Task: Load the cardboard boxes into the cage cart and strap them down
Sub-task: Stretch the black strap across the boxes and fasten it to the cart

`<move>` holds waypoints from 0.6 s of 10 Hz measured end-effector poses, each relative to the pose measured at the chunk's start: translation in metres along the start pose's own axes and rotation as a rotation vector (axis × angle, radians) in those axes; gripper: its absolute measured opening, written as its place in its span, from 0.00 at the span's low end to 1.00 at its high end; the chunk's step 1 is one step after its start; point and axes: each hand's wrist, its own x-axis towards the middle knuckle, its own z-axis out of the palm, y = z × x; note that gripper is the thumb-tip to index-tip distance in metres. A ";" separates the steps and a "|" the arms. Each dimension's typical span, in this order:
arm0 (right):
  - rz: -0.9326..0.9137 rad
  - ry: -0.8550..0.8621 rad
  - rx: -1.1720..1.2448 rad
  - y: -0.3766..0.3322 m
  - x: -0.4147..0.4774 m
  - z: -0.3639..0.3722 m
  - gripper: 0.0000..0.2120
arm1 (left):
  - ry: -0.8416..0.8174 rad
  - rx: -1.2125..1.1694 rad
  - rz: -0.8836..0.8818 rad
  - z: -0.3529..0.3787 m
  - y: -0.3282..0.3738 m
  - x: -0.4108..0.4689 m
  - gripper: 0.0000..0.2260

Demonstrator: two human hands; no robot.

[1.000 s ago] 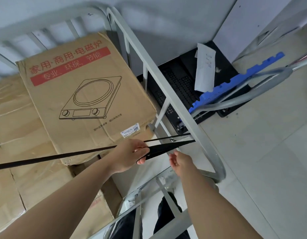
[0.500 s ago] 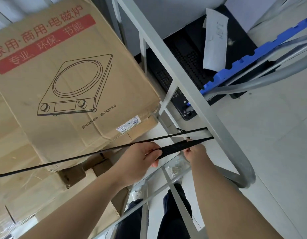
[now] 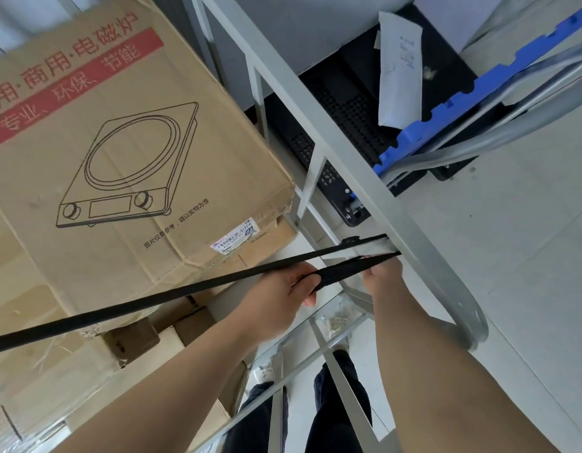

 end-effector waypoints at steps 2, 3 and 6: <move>0.006 0.010 0.082 0.004 0.002 -0.003 0.14 | 0.014 0.026 0.018 0.002 -0.005 0.004 0.14; 0.053 -0.030 0.311 0.009 0.001 0.001 0.15 | 0.042 0.039 0.046 0.002 -0.004 0.004 0.14; 0.073 -0.045 0.475 0.015 0.012 -0.005 0.14 | 0.046 0.030 0.077 0.002 -0.006 0.007 0.12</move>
